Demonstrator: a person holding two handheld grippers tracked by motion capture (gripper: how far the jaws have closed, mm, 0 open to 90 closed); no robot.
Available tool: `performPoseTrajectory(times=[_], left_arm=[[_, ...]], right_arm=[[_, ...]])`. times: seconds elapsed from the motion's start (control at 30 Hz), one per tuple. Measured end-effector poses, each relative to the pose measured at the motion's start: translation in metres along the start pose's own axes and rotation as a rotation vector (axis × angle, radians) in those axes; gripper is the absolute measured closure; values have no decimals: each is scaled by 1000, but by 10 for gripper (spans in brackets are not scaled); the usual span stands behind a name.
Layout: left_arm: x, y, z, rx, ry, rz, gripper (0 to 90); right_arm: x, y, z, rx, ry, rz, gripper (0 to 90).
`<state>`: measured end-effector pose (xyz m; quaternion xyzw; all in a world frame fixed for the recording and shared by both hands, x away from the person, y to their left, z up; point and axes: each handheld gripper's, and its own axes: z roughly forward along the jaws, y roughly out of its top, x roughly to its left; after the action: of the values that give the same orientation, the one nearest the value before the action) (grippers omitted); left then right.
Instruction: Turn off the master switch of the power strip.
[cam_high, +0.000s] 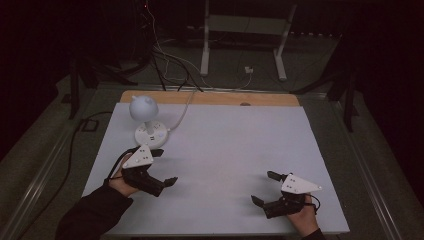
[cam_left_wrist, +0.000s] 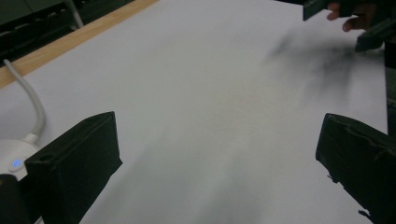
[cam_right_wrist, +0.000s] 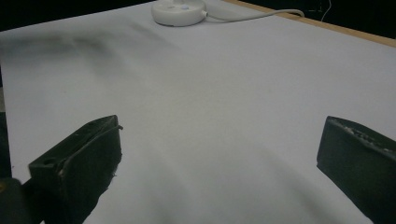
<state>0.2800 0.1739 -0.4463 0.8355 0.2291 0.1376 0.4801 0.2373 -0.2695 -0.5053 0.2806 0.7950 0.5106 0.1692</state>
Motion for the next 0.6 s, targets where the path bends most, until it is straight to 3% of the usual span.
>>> performPoseTrajectory(times=[0.6], left_arm=[[20,11,16,6,78,-73,3]], right_arm=[[0,0,0,3,7,5,0]])
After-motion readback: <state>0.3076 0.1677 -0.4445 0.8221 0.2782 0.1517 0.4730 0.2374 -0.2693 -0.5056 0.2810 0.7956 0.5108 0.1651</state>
